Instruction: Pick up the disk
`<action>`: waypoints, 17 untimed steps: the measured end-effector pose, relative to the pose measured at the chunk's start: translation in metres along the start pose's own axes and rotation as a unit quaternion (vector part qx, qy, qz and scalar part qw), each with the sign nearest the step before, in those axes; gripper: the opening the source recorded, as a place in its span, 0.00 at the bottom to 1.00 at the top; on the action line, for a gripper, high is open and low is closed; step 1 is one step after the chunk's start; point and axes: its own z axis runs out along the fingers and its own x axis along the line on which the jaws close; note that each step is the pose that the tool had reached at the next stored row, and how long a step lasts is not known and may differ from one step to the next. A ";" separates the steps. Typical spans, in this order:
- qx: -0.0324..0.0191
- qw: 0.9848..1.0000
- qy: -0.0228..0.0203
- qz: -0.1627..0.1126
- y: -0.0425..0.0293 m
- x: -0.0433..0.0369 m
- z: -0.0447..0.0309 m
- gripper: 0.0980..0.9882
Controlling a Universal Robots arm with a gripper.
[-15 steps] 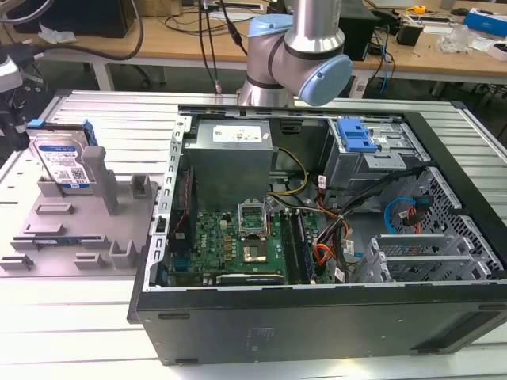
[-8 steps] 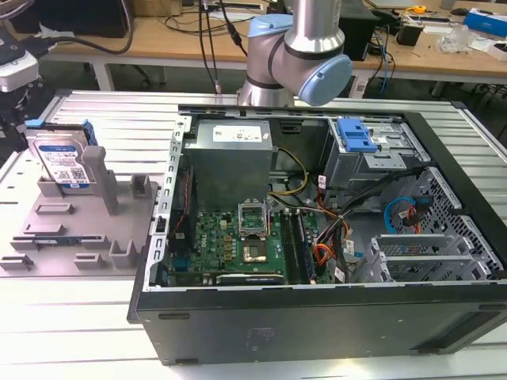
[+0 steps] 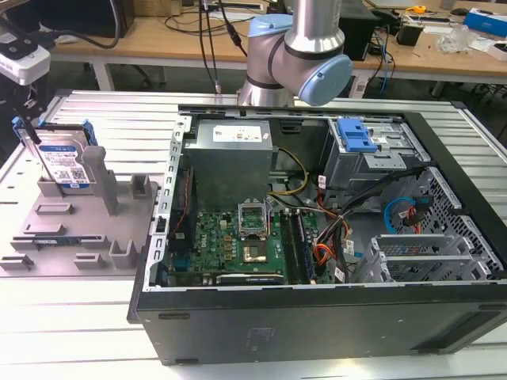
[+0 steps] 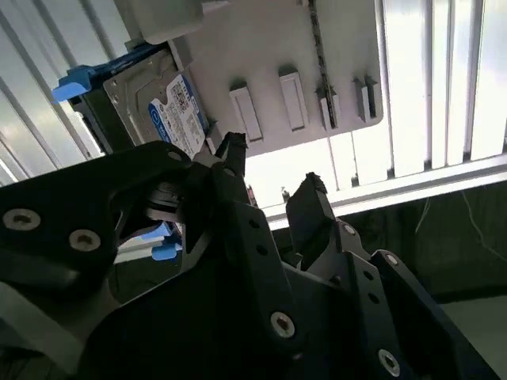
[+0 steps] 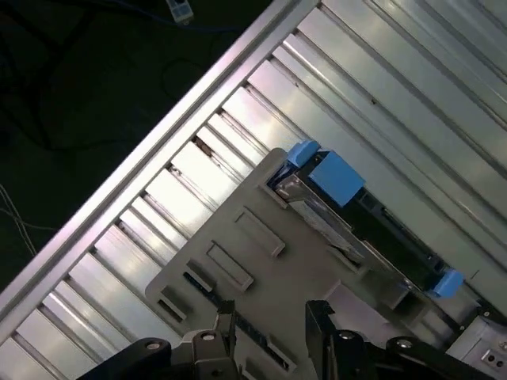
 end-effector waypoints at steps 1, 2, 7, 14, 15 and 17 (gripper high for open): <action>0.000 1.000 0.001 -0.011 0.0000 0.0000 0.0000 0.43; 0.000 1.000 0.001 -0.019 0.0000 0.0000 0.0000 0.43; 0.000 0.997 0.003 -0.076 0.0000 0.0000 0.0005 0.43; 0.001 0.986 0.006 -0.166 0.0000 0.0000 0.0014 0.43; 0.001 0.984 0.006 -0.176 0.0000 0.0000 0.0015 0.43; 0.001 0.979 0.007 -0.206 0.0000 0.0000 0.0018 0.43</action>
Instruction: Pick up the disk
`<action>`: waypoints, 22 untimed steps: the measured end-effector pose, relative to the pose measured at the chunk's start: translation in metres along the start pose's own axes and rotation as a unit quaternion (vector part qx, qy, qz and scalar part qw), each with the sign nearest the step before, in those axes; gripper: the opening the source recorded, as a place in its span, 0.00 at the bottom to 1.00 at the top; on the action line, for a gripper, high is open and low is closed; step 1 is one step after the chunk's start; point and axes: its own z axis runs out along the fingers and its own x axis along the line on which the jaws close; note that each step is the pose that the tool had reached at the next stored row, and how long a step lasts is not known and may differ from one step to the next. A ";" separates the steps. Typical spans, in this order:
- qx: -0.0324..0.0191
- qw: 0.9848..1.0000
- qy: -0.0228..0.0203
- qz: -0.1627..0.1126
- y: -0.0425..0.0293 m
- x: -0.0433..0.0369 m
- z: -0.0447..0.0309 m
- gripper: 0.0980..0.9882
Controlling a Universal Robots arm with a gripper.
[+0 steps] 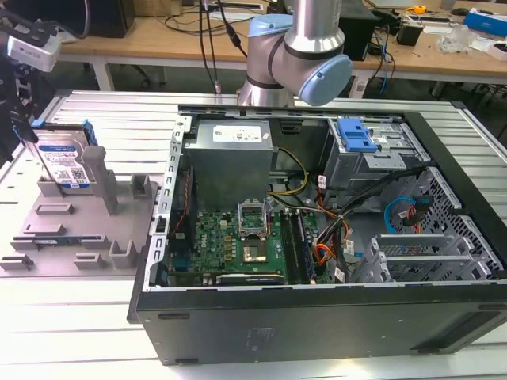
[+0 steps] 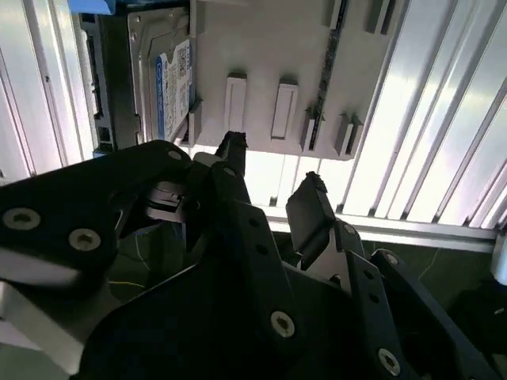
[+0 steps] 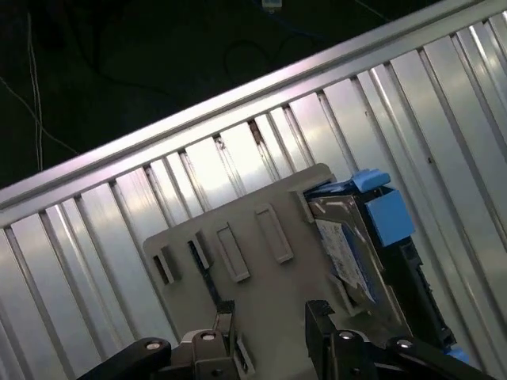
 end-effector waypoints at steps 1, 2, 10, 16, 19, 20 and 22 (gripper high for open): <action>0.000 1.000 0.000 -0.013 0.0000 0.0000 0.0001 0.43; 0.000 1.000 0.001 -0.029 0.0000 0.0000 0.0003 0.43; 0.001 0.993 0.004 -0.115 -0.0001 0.0000 0.0014 0.43; 0.006 0.989 0.006 -0.145 -0.0001 -0.0001 0.0021 0.43; 0.006 0.989 0.008 -0.145 0.0035 -0.0091 0.0022 0.43; 0.006 0.989 0.009 -0.145 0.0061 -0.0153 0.0022 0.43; 0.007 0.989 0.010 -0.145 0.0101 -0.0259 0.0023 0.43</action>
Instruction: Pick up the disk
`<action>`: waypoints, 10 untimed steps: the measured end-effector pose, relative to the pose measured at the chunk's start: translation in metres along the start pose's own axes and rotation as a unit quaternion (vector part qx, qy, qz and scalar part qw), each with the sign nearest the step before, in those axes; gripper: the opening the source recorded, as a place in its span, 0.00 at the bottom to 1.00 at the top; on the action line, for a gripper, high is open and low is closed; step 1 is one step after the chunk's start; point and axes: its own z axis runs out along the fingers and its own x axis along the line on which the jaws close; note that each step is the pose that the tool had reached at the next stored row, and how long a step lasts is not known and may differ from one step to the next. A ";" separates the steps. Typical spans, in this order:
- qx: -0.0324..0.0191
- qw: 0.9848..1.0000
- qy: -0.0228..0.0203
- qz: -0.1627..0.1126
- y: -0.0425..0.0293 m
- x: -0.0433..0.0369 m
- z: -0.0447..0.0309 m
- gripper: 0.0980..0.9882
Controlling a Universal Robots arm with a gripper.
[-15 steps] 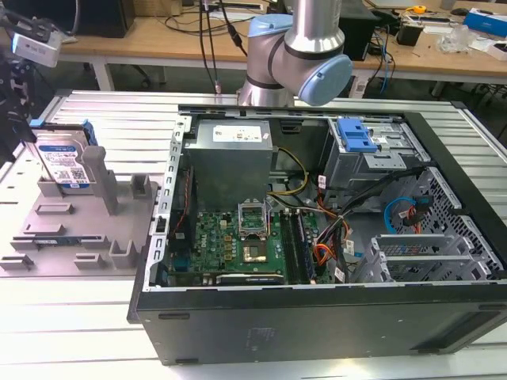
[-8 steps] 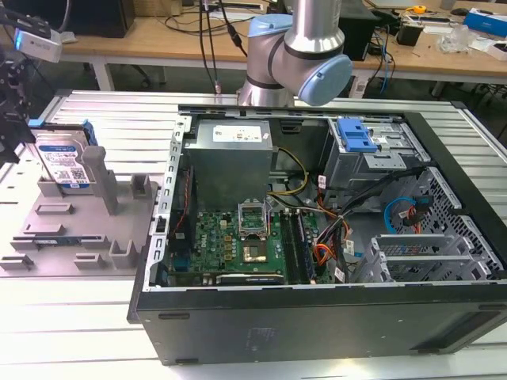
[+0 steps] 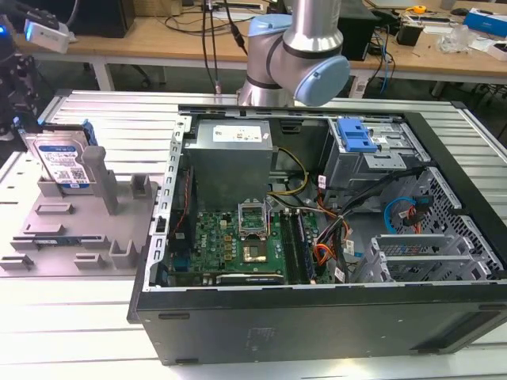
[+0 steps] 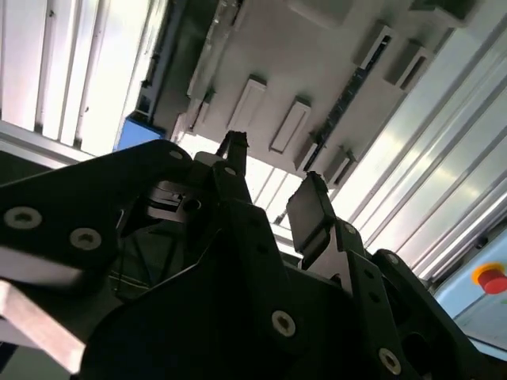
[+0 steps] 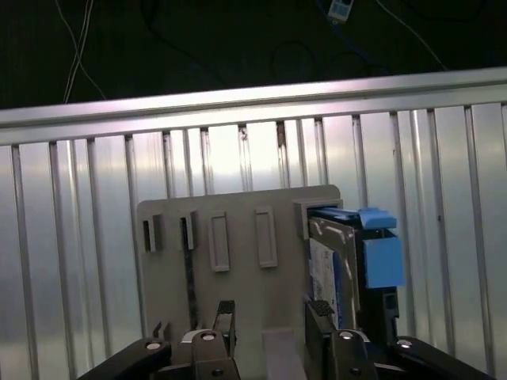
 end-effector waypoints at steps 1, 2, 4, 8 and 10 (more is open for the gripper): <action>0.001 1.000 0.001 0.000 0.0006 -0.0063 -0.0001 0.43; 0.001 1.000 0.001 0.000 0.0010 -0.0112 -0.0001 0.43; 0.004 1.000 0.001 -0.001 0.0023 -0.0259 -0.0003 0.43; 0.011 1.000 0.001 -0.004 0.0039 -0.0458 -0.0006 0.43; 0.013 1.000 0.002 -0.006 0.0051 -0.0557 -0.0006 0.43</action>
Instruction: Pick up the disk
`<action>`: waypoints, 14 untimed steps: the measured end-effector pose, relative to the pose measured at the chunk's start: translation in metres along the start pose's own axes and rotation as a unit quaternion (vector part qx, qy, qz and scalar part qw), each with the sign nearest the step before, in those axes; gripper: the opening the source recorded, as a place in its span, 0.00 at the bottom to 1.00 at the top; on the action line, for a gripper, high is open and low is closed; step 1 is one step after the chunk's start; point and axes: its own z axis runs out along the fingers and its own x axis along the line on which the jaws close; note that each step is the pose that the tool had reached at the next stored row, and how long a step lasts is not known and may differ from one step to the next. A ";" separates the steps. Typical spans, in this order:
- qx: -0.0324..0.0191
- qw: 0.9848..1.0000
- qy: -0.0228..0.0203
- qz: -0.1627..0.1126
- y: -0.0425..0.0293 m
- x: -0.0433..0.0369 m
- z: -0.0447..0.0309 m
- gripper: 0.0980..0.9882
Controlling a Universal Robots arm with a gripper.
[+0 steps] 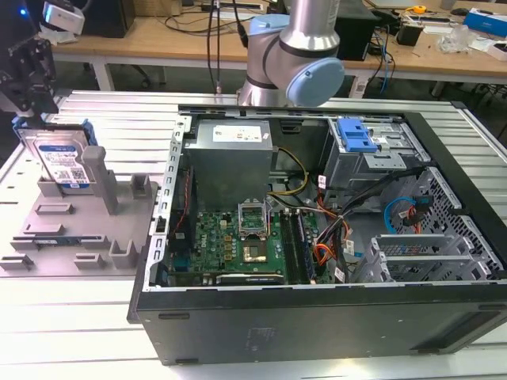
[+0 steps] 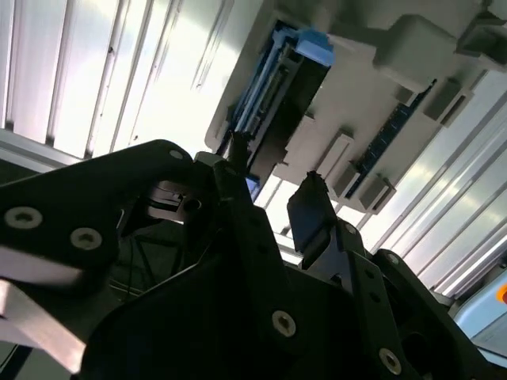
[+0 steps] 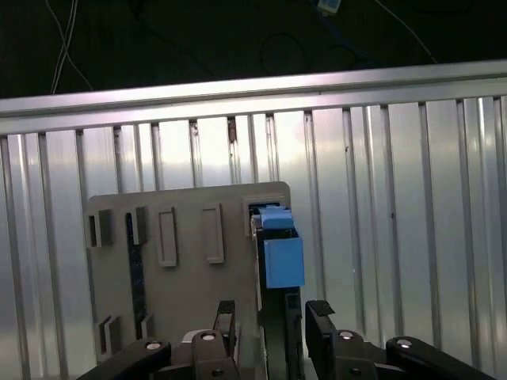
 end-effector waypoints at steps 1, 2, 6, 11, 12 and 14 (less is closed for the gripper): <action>0.000 1.000 0.001 -0.001 0.0014 -0.0017 0.0001 0.43; 0.000 1.000 0.002 -0.001 0.0033 -0.0020 0.0004 0.43; 0.000 1.000 0.003 -0.004 0.0122 -0.0016 0.0020 0.43; 0.001 1.000 0.003 -0.018 0.0202 -0.0011 0.0071 0.43; 0.001 1.000 0.003 -0.022 0.0206 -0.0011 0.0075 0.43; 0.001 1.000 0.004 -0.025 0.0208 -0.0012 0.0076 0.43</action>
